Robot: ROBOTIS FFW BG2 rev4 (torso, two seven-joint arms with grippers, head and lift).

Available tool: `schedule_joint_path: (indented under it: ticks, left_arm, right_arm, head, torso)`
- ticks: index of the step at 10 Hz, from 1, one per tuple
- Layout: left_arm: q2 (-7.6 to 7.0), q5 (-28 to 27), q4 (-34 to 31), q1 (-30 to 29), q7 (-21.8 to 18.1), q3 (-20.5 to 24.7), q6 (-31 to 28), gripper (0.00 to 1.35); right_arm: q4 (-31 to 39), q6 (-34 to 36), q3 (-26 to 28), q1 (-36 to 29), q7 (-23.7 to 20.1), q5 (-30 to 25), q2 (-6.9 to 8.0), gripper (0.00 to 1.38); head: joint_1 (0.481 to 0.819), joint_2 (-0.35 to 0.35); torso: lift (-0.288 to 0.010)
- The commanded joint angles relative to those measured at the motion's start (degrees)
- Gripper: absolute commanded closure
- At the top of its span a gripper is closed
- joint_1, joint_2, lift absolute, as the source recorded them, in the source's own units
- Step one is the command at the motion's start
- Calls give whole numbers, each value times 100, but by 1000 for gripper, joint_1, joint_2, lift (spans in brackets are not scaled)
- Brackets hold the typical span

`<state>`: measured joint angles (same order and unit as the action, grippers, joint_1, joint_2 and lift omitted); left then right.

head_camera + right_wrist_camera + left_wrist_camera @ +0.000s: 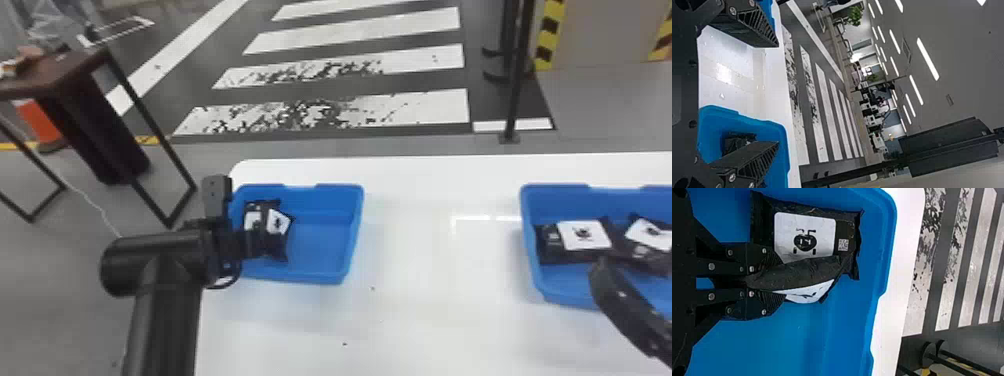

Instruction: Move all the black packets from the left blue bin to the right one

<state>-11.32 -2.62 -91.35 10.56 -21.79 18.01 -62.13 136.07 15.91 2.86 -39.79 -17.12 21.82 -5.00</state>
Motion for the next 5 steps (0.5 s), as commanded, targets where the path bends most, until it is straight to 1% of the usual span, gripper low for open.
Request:
schedule_joint_path:
  ticks: [1,2,3,4,5]
  left_arm:
    - [-2,331,-68,-114,-98,4,251,1207]
    - [7,456,-307,-240,-203,-7,265,1207]
    - [7,731,-645,-423,-247,-7,265,1207]
    - [15,1108,-1011,-662,-353,-18,349,1207]
    - [15,1496,-1222,-831,-484,-76,532,1207]
  right_arm:
    - [-2,11,0,0,-2,35,-1,142]
    - [-2,25,0,0,-11,58,-9,142]
    - [-2,25,0,14,-11,58,-9,142]
    - [-2,39,0,42,-37,69,-9,142]
    - [-2,110,0,98,-108,81,-9,142]
  head:
    - [695,301]
    - [695,289]
    - [695,274]
    - [695,268]
    - [695,249]
  torso:
    - [-140]
    - [-140]
    - [-140]
    - [-140]
    - [-140]
